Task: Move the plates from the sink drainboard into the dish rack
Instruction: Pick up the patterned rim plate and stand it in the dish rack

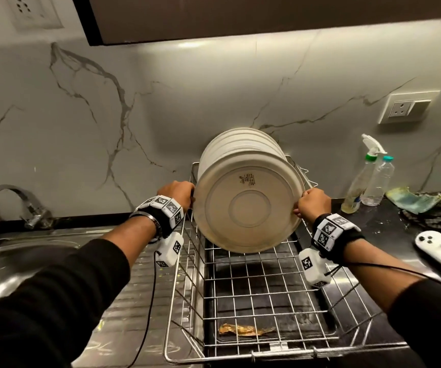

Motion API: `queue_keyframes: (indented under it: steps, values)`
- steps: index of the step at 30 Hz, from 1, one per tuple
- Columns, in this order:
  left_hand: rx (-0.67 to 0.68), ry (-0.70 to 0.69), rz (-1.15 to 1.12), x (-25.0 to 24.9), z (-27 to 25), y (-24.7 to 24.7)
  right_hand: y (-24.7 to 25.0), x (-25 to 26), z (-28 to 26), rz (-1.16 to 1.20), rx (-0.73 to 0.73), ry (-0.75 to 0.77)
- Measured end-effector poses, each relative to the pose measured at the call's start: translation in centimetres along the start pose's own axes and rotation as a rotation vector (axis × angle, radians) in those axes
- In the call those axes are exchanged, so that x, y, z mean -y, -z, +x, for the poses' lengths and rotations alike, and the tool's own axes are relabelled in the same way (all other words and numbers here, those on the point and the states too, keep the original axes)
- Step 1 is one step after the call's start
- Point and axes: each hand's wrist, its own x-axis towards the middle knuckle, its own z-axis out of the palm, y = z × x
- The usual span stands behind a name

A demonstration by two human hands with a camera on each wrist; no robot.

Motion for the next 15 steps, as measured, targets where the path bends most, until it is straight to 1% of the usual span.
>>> queue_keyframes:
  steps: [3,7,10,15]
  values:
    - [0.010,-0.018,0.051,-0.1,0.1,-0.1,-0.4,-0.6,0.8,-0.054,0.001,0.004]
    - [0.035,-0.035,0.094,-0.2,0.2,-0.2,-1.3,-1.4,2.2,-0.062,0.001,-0.002]
    - [0.047,-0.033,0.098,-0.2,0.5,-0.3,-1.2,-0.7,1.4,-0.079,-0.021,-0.013]
    - [0.128,-0.039,0.099,-0.6,1.1,-0.8,-2.0,-1.2,1.5,-0.098,-0.012,-0.004]
